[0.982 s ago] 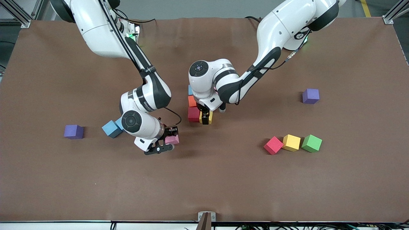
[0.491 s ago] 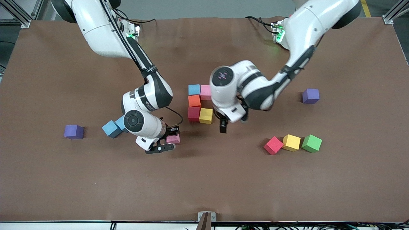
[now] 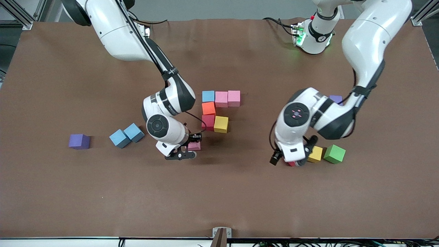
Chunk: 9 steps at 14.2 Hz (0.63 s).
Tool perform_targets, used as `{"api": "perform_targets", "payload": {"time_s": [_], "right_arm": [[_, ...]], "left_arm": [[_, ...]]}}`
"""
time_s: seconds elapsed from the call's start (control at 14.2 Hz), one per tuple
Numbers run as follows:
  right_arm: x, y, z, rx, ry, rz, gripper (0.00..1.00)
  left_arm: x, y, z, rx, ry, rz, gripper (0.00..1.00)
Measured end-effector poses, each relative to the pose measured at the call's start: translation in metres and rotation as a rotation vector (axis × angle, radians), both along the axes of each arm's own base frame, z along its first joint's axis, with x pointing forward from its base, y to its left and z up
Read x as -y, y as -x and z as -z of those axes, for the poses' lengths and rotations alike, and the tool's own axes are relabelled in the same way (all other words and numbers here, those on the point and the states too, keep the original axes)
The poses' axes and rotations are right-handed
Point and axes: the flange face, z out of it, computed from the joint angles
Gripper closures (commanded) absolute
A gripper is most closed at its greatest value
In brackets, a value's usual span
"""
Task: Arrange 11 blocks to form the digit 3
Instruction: 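Grasp the red cube with the left gripper while the right gripper carries pink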
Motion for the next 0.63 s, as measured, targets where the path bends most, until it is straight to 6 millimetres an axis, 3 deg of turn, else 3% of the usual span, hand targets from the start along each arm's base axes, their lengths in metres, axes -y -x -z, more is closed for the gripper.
{"api": "perform_targets", "payload": {"time_s": [0.21,0.35,0.63], "right_arm": [[-0.018,0.002,0.003,-0.001,0.002,0.043,0.63],[-0.032,0.006,0.009,-0.004,-0.002,0.072,0.63],[-0.051,0.015,0.019,-0.032,-0.038,0.107,0.63]], "left_arm": [[-0.055,-0.02,0.016,-0.049,-0.011,0.149,0.0],[-0.08,-0.026,0.036,-0.083,-0.019,0.206,0.0],[-0.082,-0.025,0.063,-0.124,0.005,0.21,0.0]]}}
